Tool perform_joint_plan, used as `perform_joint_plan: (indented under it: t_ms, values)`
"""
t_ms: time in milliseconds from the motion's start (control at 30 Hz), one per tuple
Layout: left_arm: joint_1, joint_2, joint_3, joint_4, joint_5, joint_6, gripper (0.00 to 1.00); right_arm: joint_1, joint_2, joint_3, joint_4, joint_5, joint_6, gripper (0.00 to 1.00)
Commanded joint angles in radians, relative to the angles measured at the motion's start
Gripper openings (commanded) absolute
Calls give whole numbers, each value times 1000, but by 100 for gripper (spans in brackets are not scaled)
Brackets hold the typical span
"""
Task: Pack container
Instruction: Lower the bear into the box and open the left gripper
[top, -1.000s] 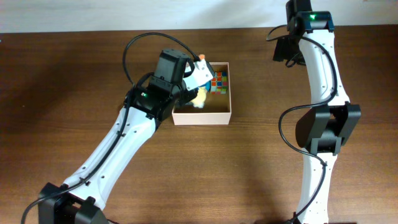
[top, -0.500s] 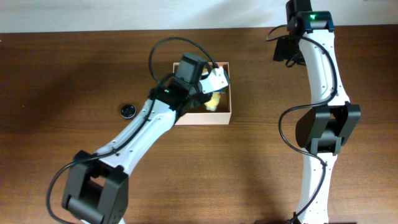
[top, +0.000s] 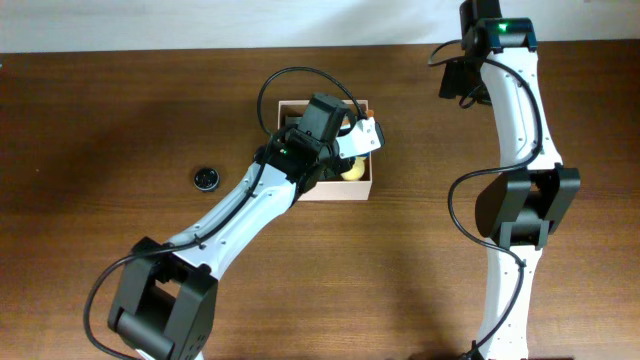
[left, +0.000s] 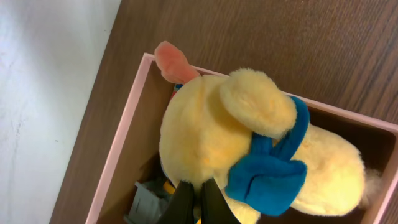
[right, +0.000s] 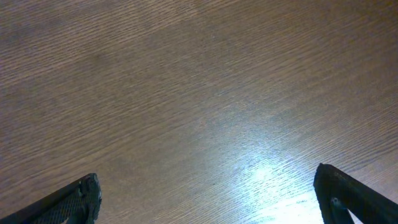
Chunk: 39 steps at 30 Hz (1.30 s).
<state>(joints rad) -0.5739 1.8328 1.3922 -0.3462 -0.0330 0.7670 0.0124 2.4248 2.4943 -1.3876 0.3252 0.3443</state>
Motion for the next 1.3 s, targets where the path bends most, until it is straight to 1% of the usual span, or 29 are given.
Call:
perform_joint_plan:
  t_ms: [0,433,467,500,567,600,633,700,900,1067,1200,1267]
  values:
    - [-9,47,14,4,16,13,2,-7,5,-3,0,16,16,99]
    - [-40,93,13,2,15,13,2,-7,5,-3,0,16,16,99]
    - [-40,93,13,2,15,13,8,-7,5,-3,0,16,16,99]
    - [-40,93,13,3,15,13,21,-7,5,-3,0,16,16,99]
    - [-40,93,13,3,15,13,41,-7,5,-3,0,16,16,99]
    - [-40,93,13,3,15,13,52,-7,5,-3,0,16,16,99]
    - [-40,93,13,3,14,13,74,-7,5,-3,0,16,16,99]
    - [-41,93,13,6,13,13,99,-7,5,-3,0,16,16,99]
    - [-40,93,14,60,4,13,99,-7,5,-3,0,16,16,99]
    - [-40,87,23,129,-88,13,99,-7,5,-3,0,16,16,99]
    - [-33,81,55,137,-156,8,99,-7,5,-3,0,16,16,99]
    - [-23,73,69,137,-174,-22,99,-7,5,-3,0,16,16,99]
